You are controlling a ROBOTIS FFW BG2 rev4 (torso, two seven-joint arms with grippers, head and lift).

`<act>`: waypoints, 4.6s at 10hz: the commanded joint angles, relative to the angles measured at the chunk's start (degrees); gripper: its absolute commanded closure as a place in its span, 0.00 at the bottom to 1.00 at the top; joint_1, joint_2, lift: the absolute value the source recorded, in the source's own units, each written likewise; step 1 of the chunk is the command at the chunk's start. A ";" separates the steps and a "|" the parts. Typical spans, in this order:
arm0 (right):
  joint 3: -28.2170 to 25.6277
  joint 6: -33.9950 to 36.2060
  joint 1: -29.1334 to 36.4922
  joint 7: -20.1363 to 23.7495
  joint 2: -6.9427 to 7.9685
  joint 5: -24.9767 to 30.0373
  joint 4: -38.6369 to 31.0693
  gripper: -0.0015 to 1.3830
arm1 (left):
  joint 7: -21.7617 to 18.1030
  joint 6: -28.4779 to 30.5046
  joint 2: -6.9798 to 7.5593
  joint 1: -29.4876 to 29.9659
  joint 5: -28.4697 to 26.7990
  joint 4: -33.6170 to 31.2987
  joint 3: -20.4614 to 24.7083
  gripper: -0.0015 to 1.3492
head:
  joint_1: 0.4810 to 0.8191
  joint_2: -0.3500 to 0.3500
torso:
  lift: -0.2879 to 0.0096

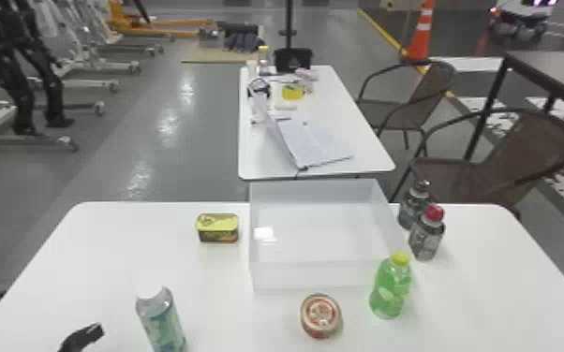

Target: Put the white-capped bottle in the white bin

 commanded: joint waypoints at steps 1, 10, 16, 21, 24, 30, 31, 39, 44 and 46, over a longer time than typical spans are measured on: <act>-1.31 0.00 0.46 1.34 1.87 0.34 0.43 0.07 | -0.30 1.87 0.42 -0.12 -1.47 0.20 -2.39 0.11 | 0.20 0.50 | 0.63; -5.26 0.62 0.55 7.32 7.49 2.89 1.49 0.07 | 2.43 -2.52 1.30 -9.08 -2.35 12.41 -5.81 0.11 | 0.20 0.50 | 0.63; -10.98 2.02 1.43 14.08 13.56 6.49 1.40 0.07 | 2.69 -2.17 2.35 -10.22 -1.38 12.15 -6.96 0.61 | 0.20 0.50 | 0.63; -11.06 2.20 1.17 14.08 12.94 5.96 1.40 0.07 | 3.48 9.52 3.14 -13.21 -7.88 -4.20 -13.29 0.61 | 0.20 0.50 | 0.63; -11.06 2.11 0.73 14.00 12.59 5.79 1.49 0.07 | 2.52 11.63 5.52 -20.42 -11.93 -4.20 -23.39 0.61 | 0.20 0.50 | 0.63; -10.62 2.11 -1.47 14.00 12.33 5.88 2.10 0.07 | 3.13 11.63 5.69 -34.48 -31.79 3.62 -33.24 0.61 | 0.20 0.50 | 0.63; -10.54 2.20 -1.64 14.00 12.24 5.88 2.19 0.07 | 3.57 10.31 4.64 -37.12 -35.92 8.90 -34.55 0.61 | 0.20 0.50 | 0.63; -5.61 2.20 -2.70 8.46 6.44 2.27 1.93 0.07 | 6.12 14.44 4.55 -44.50 -45.50 13.20 -45.37 0.15 | 0.20 0.50 | 0.63; -5.61 2.20 -2.26 8.28 6.18 1.92 1.67 0.07 | 5.86 13.03 2.62 -34.39 -40.58 2.92 -31.74 0.09 | 0.20 0.50 | 0.63; -5.61 2.11 -1.29 7.58 5.91 1.66 1.14 0.07 | 6.30 10.49 -0.72 -26.31 -37.33 -1.74 -21.72 0.09 | 0.20 0.50 | 0.63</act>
